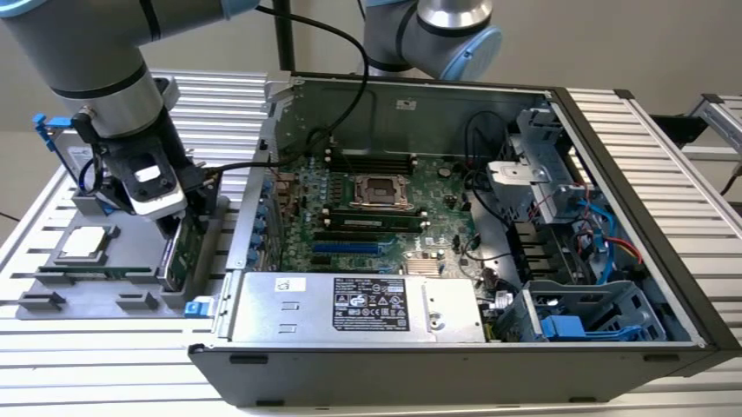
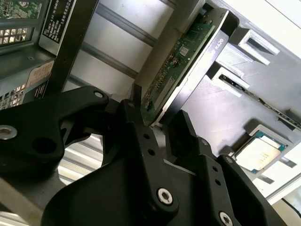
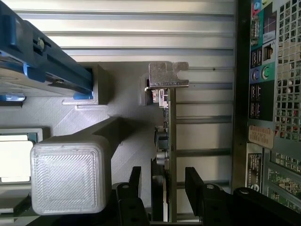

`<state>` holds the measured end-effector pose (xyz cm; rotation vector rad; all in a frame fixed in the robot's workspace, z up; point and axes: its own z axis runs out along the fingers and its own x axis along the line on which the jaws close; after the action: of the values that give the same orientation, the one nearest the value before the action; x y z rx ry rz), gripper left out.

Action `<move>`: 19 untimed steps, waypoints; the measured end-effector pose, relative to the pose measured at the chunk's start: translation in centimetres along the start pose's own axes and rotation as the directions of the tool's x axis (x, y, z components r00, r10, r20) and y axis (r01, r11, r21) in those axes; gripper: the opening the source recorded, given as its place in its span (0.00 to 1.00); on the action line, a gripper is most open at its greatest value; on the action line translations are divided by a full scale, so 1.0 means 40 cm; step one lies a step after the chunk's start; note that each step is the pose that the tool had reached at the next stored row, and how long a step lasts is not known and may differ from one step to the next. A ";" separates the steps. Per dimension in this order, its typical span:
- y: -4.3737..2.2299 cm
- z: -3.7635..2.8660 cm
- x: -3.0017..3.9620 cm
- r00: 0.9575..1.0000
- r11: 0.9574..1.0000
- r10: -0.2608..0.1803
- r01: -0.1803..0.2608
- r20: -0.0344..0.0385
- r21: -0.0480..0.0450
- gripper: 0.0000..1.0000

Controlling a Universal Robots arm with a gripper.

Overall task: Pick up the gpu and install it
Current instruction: 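Pick up the gpu and move the gpu toward the slot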

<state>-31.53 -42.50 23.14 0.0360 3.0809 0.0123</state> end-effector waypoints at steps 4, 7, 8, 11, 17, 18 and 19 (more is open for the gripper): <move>0.000 0.000 0.000 1.000 1.000 0.000 0.000 0.000 0.000 0.00; 0.000 0.000 0.000 1.000 1.000 0.000 0.000 0.000 0.000 0.00; -0.001 0.000 0.000 1.000 1.000 0.000 0.000 0.000 0.000 0.00; -0.001 0.000 0.000 1.000 1.000 0.000 0.000 0.000 0.000 0.00; -0.001 0.000 0.000 1.000 1.000 0.000 0.000 0.000 0.000 0.00; -0.001 0.000 0.000 1.000 1.000 0.000 0.000 0.000 0.000 0.00; -0.001 0.000 0.000 1.000 1.000 0.000 0.000 0.000 0.000 0.00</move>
<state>-31.53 -42.56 23.14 0.0359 3.0809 0.0123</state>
